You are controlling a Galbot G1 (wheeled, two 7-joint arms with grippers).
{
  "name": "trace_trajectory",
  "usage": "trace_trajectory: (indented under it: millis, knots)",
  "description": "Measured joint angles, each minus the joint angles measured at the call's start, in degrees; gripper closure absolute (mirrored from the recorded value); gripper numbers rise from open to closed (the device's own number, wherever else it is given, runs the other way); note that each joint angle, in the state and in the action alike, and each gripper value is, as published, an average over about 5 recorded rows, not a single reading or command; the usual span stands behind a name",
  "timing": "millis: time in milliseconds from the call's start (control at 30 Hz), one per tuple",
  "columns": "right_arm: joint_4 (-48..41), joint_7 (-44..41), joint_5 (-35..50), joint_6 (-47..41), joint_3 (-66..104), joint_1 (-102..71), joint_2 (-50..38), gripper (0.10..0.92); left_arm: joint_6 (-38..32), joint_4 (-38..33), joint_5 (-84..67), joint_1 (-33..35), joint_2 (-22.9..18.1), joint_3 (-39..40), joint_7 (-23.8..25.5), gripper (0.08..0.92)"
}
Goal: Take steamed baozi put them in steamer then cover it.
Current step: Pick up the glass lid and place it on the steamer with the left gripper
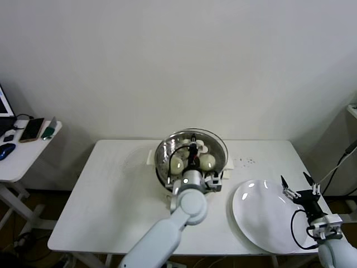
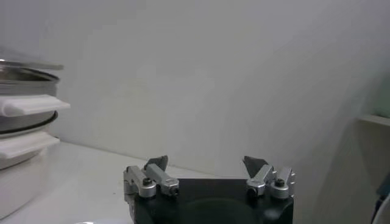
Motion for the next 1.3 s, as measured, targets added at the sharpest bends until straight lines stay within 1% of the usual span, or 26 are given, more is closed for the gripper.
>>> trace_trajectory:
  millis: [667,1167,1200,1300]
  knots:
    - [-0.01,-0.34,-0.27,0.21,-0.09,0.12,0.08,0.203,-0.02,1.24,0.08,0.43,0.85,-0.58,0.23,0.848]
    - [-0.25,-0.92,-0.36,0.43,0.47,-0.09,0.17,0.203,0.01,2.44,-0.56,0.15,0.73,-0.43,-1.33,0.848]
    - [-0.25,-0.98,-0.43,0.36,0.54,-0.11,0.17,0.203,0.01,2.41,-0.7,0.22,0.71,-0.46,-1.37,0.84]
    - [-0.21,-1.09,-0.59,0.03,0.68,-0.18,0.18,0.203,0.02,2.12,-1.27,0.56,0.77,-0.51,-1.54,0.782]
